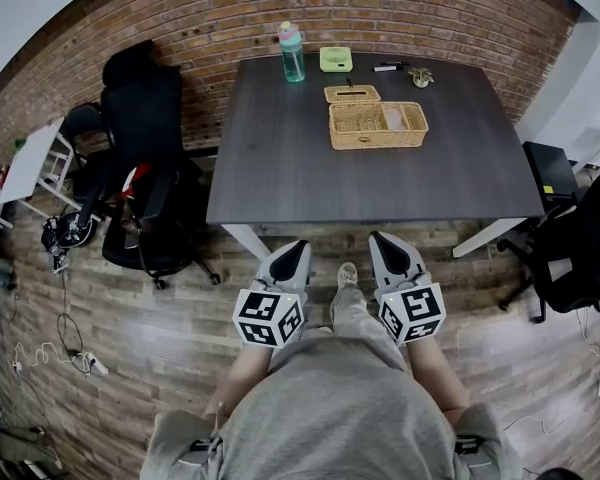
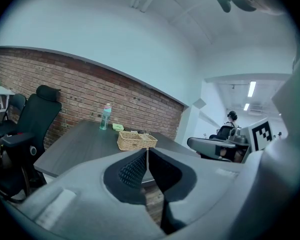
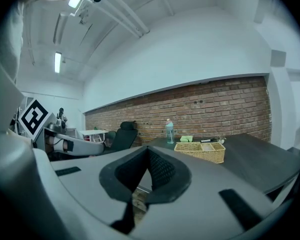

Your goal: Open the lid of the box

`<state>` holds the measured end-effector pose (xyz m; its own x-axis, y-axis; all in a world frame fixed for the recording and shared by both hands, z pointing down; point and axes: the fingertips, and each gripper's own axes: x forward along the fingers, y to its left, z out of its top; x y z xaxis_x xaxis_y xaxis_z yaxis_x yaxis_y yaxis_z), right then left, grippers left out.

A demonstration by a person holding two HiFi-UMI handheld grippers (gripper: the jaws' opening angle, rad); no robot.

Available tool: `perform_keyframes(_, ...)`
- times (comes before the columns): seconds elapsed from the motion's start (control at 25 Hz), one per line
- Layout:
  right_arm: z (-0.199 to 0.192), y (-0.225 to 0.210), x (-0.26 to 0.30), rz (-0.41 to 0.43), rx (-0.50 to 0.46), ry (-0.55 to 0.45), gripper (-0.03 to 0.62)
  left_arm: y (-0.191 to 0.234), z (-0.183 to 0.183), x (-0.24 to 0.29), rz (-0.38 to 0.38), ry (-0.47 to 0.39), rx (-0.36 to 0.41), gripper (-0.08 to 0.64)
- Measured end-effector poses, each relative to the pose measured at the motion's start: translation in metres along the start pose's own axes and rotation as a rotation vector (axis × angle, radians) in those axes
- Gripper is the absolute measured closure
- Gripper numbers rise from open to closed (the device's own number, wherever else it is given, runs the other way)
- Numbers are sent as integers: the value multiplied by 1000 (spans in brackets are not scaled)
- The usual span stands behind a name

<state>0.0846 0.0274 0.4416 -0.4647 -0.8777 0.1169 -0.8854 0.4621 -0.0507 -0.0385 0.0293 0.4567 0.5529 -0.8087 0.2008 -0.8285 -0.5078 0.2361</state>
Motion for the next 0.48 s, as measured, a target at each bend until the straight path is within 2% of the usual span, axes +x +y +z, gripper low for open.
perform_keyframes(0.48,0,0,5,-10,14,-5,591,6,2,0,2,0,-2,534)
